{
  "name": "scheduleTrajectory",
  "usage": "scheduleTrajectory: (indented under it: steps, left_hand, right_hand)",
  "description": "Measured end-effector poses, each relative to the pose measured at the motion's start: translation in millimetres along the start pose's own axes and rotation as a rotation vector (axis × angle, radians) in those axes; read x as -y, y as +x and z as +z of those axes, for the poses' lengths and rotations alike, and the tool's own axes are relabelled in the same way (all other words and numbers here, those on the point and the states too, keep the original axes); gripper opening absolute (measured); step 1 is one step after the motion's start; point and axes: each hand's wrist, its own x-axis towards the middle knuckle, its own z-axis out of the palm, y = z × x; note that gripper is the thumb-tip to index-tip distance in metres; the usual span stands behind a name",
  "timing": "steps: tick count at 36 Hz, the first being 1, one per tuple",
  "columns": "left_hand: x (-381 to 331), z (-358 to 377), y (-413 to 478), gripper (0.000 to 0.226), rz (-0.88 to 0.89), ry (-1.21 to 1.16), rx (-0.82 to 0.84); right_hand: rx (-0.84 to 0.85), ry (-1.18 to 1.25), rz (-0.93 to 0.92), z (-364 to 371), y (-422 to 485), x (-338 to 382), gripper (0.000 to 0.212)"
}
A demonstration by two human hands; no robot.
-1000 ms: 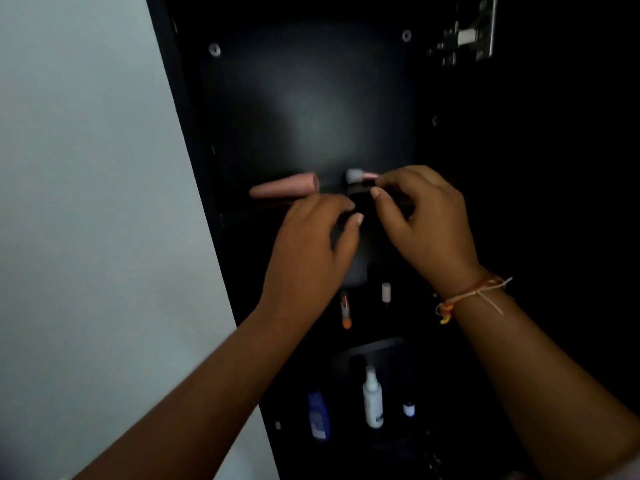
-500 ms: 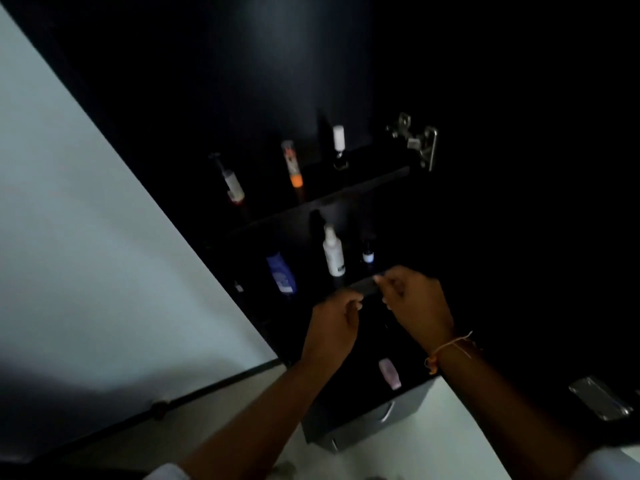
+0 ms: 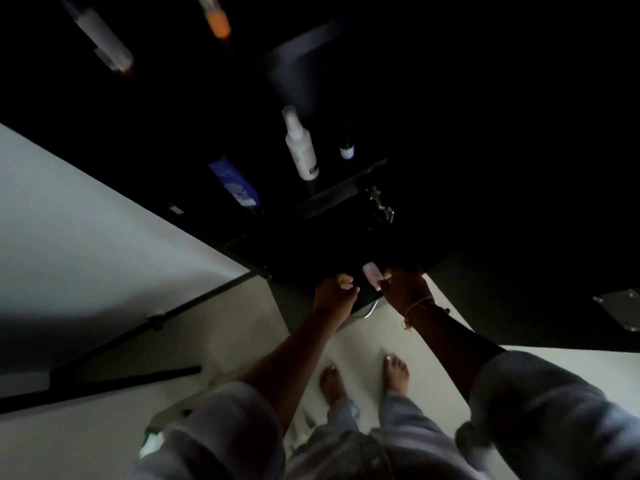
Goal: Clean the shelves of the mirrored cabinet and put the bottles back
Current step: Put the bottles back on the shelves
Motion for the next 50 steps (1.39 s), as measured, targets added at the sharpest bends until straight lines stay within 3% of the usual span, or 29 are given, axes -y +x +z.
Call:
scheduleTrajectory:
  steps: [4,7,13,21,26,31,37,41,50]
  left_hand:
    - [19.2,15.8,13.4,0.029,-0.062,0.001,0.019]
    - [28.7,22.2,22.2,0.028,-0.091,-0.031,0.029]
    - [38.8,24.0,29.1,0.029,-0.109,-0.041,0.012]
    - [47.6,25.1,20.3,0.030,-0.111,-0.056,0.002]
    - [25.5,4.3,2.5,0.041,0.100,0.076,-0.106]
    - [-7.5,-31.6,-17.4,0.048,0.317,0.078,-0.253]
    - [-54.2,-82.1,-55.1,0.050,0.646,0.022,-0.460]
    - [-78.9,-115.7,-72.4,0.026,0.765,0.048,-0.624]
    - [-152.0,-195.3,-138.5,0.026,1.041,0.136,-0.840]
  right_hand:
    - [-0.019,0.010,0.046,24.7,24.2,-18.1,0.074]
    - [-0.055,0.047,0.088,37.5,40.6,-22.9,0.067]
    - [-0.062,-0.029,0.089,52.3,57.1,-21.1,0.030]
    - [-0.021,-0.169,0.024,55.2,53.3,-16.7,0.045]
    - [-0.017,-0.087,-0.167,47.0,35.3,-1.6,0.039]
    - [-0.131,-0.003,-0.351,18.7,10.3,35.0,0.021]
    - [-0.257,0.113,-0.520,-41.7,-22.9,95.9,0.019]
    - [-0.329,0.215,-0.690,-82.0,-50.0,132.3,0.017]
    - [-0.658,0.191,-1.082,-166.7,-115.1,212.2,0.026]
